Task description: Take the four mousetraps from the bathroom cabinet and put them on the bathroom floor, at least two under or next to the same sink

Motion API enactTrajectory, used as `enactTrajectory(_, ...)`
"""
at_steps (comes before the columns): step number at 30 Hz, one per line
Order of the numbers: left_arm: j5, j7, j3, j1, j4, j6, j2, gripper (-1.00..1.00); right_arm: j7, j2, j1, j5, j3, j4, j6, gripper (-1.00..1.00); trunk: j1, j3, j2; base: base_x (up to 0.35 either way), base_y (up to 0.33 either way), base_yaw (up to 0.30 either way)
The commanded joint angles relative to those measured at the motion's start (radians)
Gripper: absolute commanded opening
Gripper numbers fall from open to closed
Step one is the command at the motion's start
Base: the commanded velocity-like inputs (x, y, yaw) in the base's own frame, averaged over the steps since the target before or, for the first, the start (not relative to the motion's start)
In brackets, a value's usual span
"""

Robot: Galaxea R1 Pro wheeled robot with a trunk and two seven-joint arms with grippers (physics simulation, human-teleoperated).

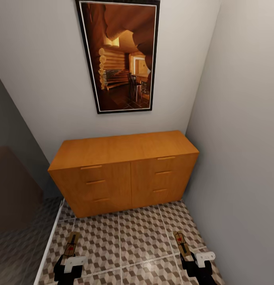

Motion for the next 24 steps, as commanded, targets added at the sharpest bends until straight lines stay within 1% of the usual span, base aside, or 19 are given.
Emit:
enactTrajectory(1,-0.009,0.014,-0.006,-0.001,0.002,0.0,-0.001,-1.0,0.001,-0.001,-0.001,-0.003,0.002,0.001,-0.003,-1.0,0.001,0.0,-0.002,0.0,0.0,0.0)
enactTrajectory(15,-0.009,0.014,-0.007,-0.001,0.002,0.0,-0.001,-1.0,0.001,0.001,-0.001,-0.003,0.003,0.013,-0.003,-1.0,0.001,0.023,-0.002,0.0,0.0,0.0)
enactTrajectory(24,-0.009,0.014,-0.007,-0.001,0.002,0.0,-0.001,-1.0,0.001,0.001,-0.001,-0.003,0.002,0.021,-0.023,-1.0,0.001,0.037,-0.002,0.0,0.0,0.0)
